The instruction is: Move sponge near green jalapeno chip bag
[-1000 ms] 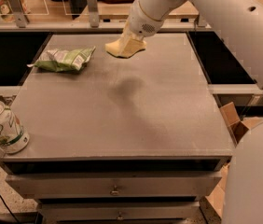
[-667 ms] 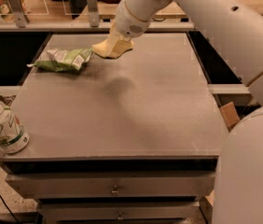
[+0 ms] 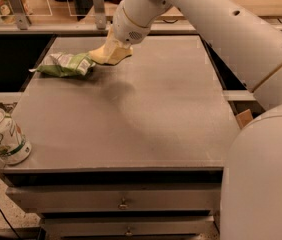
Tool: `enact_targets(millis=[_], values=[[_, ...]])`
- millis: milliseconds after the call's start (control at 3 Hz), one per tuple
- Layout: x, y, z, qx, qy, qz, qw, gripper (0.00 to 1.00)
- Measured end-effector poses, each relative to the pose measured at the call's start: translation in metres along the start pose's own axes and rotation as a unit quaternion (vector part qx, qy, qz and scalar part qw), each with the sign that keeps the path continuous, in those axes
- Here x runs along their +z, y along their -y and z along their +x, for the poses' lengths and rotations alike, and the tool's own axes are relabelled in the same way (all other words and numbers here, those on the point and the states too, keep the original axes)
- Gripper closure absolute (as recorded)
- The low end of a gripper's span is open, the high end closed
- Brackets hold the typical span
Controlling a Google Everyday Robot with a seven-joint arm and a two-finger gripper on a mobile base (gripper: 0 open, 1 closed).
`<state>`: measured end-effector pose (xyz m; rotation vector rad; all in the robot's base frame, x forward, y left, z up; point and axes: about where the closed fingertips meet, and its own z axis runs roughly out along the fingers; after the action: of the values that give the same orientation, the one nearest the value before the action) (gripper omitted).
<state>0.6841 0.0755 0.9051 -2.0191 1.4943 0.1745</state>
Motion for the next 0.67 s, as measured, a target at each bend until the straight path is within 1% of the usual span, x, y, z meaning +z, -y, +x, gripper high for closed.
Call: enact_targets(millis=[333, 667], values=[[0.0081, -0.002, -0.0014, -0.006, 0.006, -0.006, 0.9999, 0.35], [0.0117, -0.0045, -0.006, -0.017, 0.021, -0.009, 0.9996, 0.13]])
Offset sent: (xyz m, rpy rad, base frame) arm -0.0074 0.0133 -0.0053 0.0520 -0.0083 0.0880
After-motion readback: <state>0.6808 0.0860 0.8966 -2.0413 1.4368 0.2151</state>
